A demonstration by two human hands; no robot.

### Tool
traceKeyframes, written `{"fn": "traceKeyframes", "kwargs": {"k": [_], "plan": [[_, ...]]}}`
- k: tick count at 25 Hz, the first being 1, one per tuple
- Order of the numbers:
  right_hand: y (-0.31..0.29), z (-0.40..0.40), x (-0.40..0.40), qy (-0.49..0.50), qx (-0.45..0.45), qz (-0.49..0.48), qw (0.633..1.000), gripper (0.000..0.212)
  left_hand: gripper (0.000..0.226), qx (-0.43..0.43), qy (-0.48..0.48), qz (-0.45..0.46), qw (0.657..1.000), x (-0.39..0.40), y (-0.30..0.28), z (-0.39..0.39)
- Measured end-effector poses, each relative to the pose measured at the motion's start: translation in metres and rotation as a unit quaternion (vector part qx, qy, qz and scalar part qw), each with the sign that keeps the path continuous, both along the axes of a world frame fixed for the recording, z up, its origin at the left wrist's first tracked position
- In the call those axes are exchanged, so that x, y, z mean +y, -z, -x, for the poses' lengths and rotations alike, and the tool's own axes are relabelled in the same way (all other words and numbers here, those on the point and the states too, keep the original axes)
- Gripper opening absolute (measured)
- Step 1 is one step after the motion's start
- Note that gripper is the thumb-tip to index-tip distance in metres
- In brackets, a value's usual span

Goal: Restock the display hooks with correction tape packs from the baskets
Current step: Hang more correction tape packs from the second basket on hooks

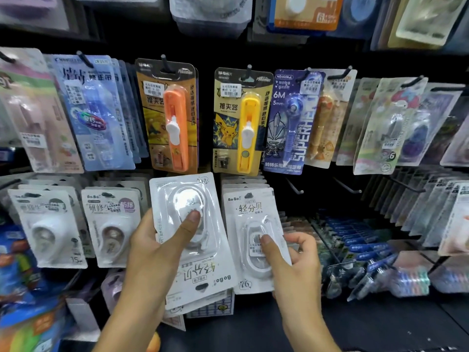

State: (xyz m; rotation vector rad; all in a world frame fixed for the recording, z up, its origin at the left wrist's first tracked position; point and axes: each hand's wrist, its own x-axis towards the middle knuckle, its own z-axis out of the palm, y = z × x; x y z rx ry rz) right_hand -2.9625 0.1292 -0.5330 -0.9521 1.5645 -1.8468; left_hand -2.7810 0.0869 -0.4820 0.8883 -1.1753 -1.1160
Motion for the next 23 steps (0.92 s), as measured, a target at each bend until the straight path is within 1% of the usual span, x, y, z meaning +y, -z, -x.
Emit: {"fn": "traceKeyframes", "kwargs": {"k": [2, 4, 5, 7, 9, 10, 12, 13, 14, 15, 16, 17, 18, 19, 21, 22, 23], "plan": [[0.005, 0.0, 0.001, 0.004, 0.023, 0.0, 1.0, 0.032, 0.04, 0.0, 0.002, 0.0, 1.0, 0.0, 0.0, 0.0], [0.008, 0.0, -0.004, -0.017, 0.059, -0.017, 0.998, 0.034, 0.041, -0.004, 0.002, 0.003, 1.0, 0.001, 0.0, 0.001], [0.009, -0.001, -0.009, -0.024, 0.069, -0.024, 0.997, 0.028, 0.04, -0.006, 0.0, 0.004, 1.0, 0.0, 0.0, 0.0], [0.012, -0.001, -0.024, -0.021, 0.06, -0.025, 0.998, 0.016, 0.036, -0.008, -0.006, 0.001, 1.0, 0.002, 0.0, 0.002], [0.013, 0.002, -0.039, -0.034, 0.046, -0.041, 0.998, 0.019, 0.037, -0.01, -0.001, -0.001, 1.0, 0.004, 0.0, 0.006], [0.012, 0.002, -0.044, -0.058, 0.05, -0.067, 0.995, 0.022, 0.039, -0.014, 0.004, -0.003, 1.0, 0.004, 0.001, 0.007], [0.007, 0.002, -0.048, -0.107, 0.105, -0.13, 0.98, 0.034, 0.046, -0.024, 0.011, -0.005, 1.0, 0.004, 0.004, 0.009], [0.006, 0.003, -0.046, -0.121, 0.124, -0.14, 0.975, 0.042, 0.047, -0.025, 0.013, -0.005, 1.0, 0.004, 0.005, 0.01], [0.003, 0.003, -0.04, -0.144, 0.111, -0.122, 0.976, 0.045, 0.048, -0.024, 0.015, -0.008, 1.0, 0.003, 0.006, 0.01], [0.0, 0.002, -0.033, -0.188, 0.06, -0.083, 0.977, 0.044, 0.049, -0.024, 0.018, -0.011, 0.999, 0.001, 0.007, 0.01], [-0.001, 0.001, -0.026, -0.251, 0.007, -0.059, 0.966, 0.045, 0.049, -0.027, 0.023, -0.017, 0.999, 0.0, 0.009, 0.01], [-0.003, -0.001, -0.019, -0.304, -0.023, -0.044, 0.951, 0.046, 0.05, -0.03, 0.034, -0.028, 0.999, -0.002, 0.011, 0.009], [-0.005, -0.003, -0.014, -0.326, -0.026, -0.035, 0.944, 0.046, 0.049, -0.027, 0.059, -0.046, 0.997, -0.002, 0.012, 0.009], [-0.009, -0.006, -0.011, -0.323, -0.035, -0.024, 0.946, 0.045, 0.048, -0.012, 0.097, -0.069, 0.993, -0.003, 0.013, 0.008], [-0.016, -0.008, -0.01, -0.279, -0.098, -0.018, 0.955, 0.042, 0.051, 0.034, 0.171, -0.112, 0.978, -0.002, 0.011, 0.009], [-0.018, -0.007, -0.009, -0.272, -0.119, -0.024, 0.955, 0.04, 0.054, 0.046, 0.187, -0.119, 0.974, -0.001, 0.011, 0.009], [-0.019, -0.005, -0.006, -0.281, -0.118, -0.035, 0.952, 0.036, 0.057, 0.048, 0.187, -0.117, 0.974, -0.001, 0.011, 0.008]]}}
